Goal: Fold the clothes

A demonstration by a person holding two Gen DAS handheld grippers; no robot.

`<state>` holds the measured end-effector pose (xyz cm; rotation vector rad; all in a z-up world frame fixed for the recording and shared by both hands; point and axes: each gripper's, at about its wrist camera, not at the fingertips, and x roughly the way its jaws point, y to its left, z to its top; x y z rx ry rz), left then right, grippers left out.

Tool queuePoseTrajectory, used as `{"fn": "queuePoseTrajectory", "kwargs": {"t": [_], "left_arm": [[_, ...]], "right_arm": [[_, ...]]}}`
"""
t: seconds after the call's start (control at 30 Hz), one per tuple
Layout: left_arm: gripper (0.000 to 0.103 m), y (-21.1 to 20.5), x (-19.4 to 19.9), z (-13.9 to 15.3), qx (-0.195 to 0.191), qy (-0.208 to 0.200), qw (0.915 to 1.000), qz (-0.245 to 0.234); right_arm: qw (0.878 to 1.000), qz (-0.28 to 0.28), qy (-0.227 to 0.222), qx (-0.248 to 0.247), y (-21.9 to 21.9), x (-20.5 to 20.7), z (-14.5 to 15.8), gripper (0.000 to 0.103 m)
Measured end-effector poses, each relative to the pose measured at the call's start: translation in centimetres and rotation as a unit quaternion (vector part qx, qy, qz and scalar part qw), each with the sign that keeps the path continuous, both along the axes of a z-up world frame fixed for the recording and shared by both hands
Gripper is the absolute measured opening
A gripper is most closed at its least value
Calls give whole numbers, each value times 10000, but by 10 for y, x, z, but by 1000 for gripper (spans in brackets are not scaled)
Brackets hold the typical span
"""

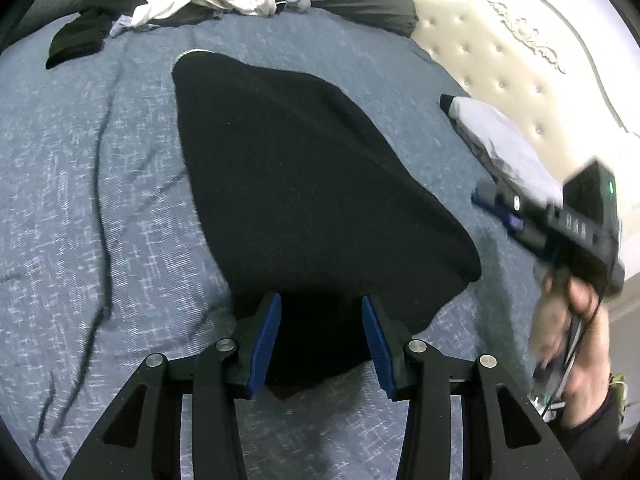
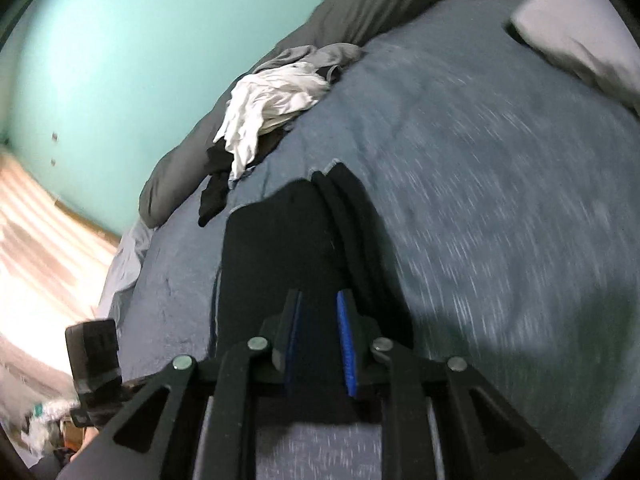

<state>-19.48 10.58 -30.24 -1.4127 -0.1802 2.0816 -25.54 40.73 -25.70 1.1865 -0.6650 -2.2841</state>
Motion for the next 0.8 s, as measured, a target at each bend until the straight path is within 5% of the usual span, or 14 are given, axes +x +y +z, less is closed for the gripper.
{"fn": "queuePoseTrajectory", "kwargs": {"t": [0.1,0.17,0.33,0.63,0.8], "left_arm": [[45,-6,-2,-1,74,1,10000,25],[45,-9,-5,-3,125,-6,9999,49],[45,-19,-10,-8,255,-24,9996,108],[46,-27,-14,-20,396,-107,9991,110],[46,-24,-14,-20,384,-51,9992,72]], "right_arm": [[9999,108,-6,91,-6,-36,8,45],[9996,180,-34,217,-13,-58,8,46],[9976,476,-377,335,-33,-112,-4,46],[9870,880,-415,1283,-82,-172,-24,46],[9841,953,-489,1414,-90,-184,-37,30]]}}
